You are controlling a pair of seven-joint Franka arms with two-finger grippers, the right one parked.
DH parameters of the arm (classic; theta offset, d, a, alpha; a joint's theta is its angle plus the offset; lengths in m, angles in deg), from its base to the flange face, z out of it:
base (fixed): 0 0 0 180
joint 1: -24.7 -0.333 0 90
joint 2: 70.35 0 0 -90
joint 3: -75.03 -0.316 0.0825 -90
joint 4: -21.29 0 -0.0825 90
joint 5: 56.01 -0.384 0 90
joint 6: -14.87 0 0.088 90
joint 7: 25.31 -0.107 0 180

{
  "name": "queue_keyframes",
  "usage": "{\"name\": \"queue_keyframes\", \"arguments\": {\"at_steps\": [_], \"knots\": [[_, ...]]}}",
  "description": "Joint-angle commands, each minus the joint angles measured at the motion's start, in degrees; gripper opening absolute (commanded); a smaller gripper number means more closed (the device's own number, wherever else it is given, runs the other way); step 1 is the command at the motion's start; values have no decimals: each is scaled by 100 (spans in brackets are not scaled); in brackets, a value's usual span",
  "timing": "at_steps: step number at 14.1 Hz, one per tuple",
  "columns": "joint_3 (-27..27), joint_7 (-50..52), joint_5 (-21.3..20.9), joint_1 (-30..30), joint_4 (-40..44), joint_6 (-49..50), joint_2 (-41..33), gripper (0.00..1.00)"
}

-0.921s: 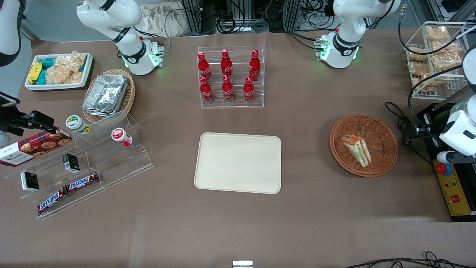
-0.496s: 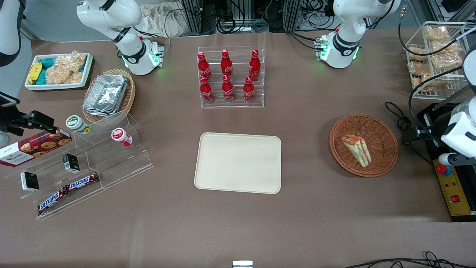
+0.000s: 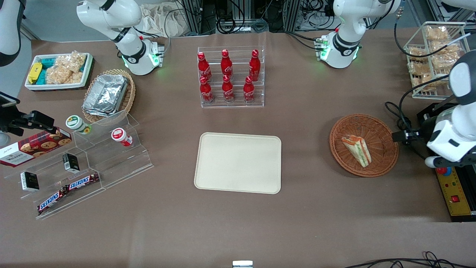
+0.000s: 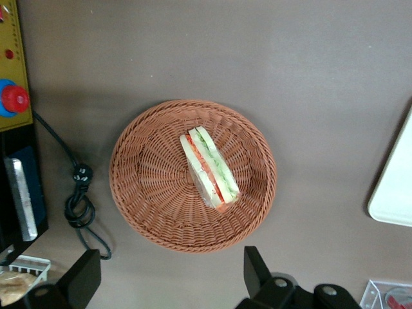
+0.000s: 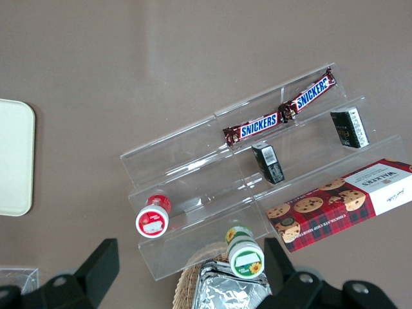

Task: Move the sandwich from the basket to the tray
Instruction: 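Lower the open left gripper over the wrapped sandwich in the basket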

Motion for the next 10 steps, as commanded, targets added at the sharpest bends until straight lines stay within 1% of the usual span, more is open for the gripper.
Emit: {"name": "queue_keyframes", "arguments": {"at_steps": [1,3,8,10], "knots": [[-66,275,65,68,-1493,-869,-765,99],[-66,494,65,42,-2163,-1449,-924,99],[-66,1689,48,59,-3209,-2846,-802,99],[-66,1848,48,33,-3518,-3295,-662,99]]}}
